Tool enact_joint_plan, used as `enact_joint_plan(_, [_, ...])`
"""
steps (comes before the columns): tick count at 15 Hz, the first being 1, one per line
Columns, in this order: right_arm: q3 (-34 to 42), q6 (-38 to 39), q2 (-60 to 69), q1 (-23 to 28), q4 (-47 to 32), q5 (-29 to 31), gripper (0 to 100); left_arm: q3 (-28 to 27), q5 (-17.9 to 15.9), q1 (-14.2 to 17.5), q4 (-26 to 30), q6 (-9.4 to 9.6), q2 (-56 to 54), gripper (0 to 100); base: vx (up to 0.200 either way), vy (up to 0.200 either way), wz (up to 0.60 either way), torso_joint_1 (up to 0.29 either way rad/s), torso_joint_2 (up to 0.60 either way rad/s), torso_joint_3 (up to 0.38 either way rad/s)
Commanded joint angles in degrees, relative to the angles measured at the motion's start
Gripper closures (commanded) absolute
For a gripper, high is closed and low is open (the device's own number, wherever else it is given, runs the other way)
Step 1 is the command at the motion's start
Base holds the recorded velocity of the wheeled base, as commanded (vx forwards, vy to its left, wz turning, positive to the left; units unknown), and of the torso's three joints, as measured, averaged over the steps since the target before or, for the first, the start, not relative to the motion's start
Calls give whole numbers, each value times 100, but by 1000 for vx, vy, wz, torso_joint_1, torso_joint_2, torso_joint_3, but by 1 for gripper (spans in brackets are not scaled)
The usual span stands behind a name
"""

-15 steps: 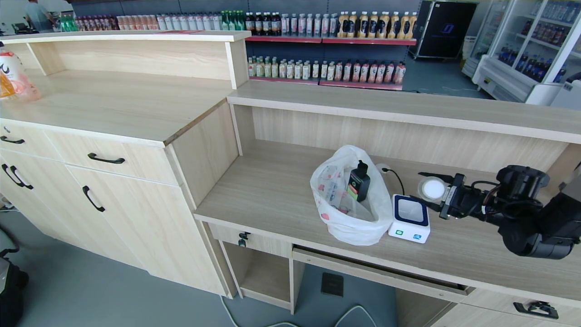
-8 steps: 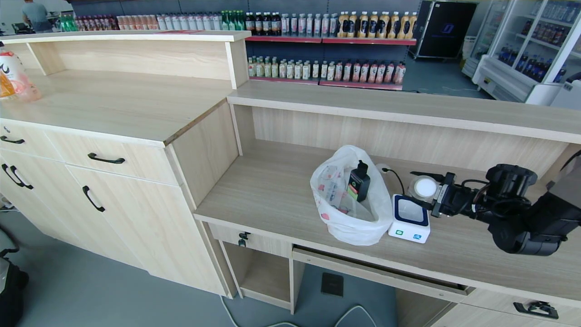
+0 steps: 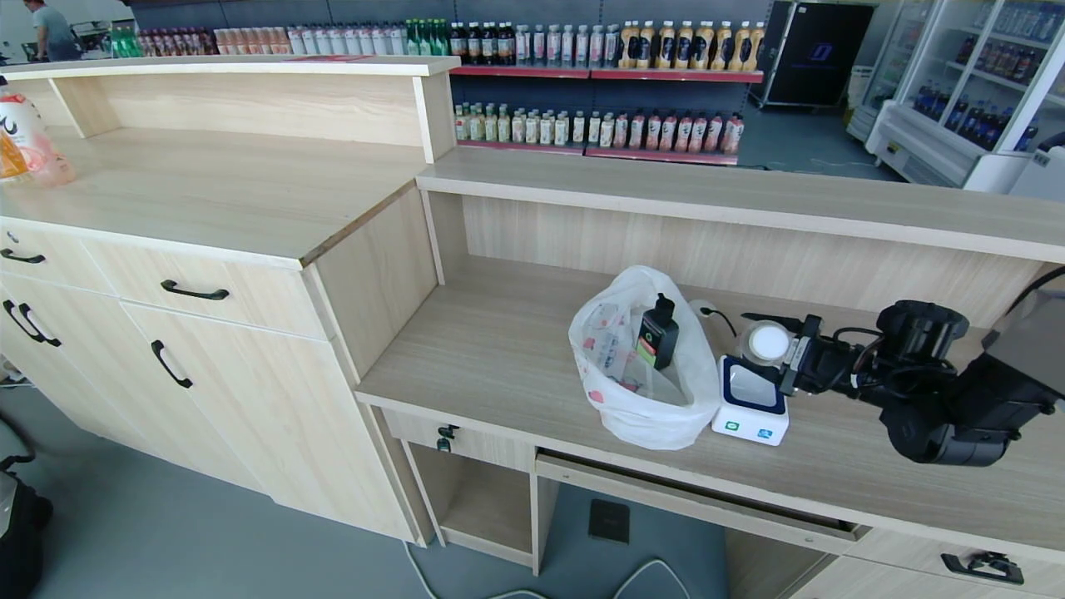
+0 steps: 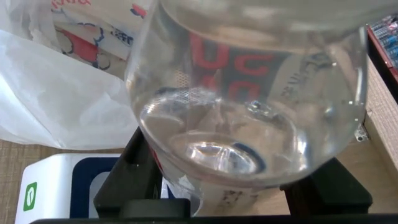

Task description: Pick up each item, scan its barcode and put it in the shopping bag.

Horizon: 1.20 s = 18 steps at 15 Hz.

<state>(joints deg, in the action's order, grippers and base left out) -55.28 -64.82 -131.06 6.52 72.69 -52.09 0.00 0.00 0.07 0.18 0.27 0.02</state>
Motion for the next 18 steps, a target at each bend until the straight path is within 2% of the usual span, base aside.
enact_joint_plan(1, [-35, -5, -16, -19, -1, -3, 100, 0, 0, 1, -1, 0, -2, 0, 0, 0, 0, 0, 0, 0])
enact_joint_plan(16, [-79, 92, 2, -90, -1, -3, 100, 0, 0, 1, -1, 0, -2, 0, 0, 0, 0, 0, 0, 0])
enact_joint_plan(17, [-97, 224, 72, -98, -1, -3, 100, 0, 0, 1, -1, 0, -2, 0, 0, 0, 0, 0, 0, 0])
enact_joint_plan(18, [-17, 980, 617, -125, -36, 6, 100, 0, 0, 1, -1, 0, -2, 0, 0, 0, 0, 0, 0, 0])
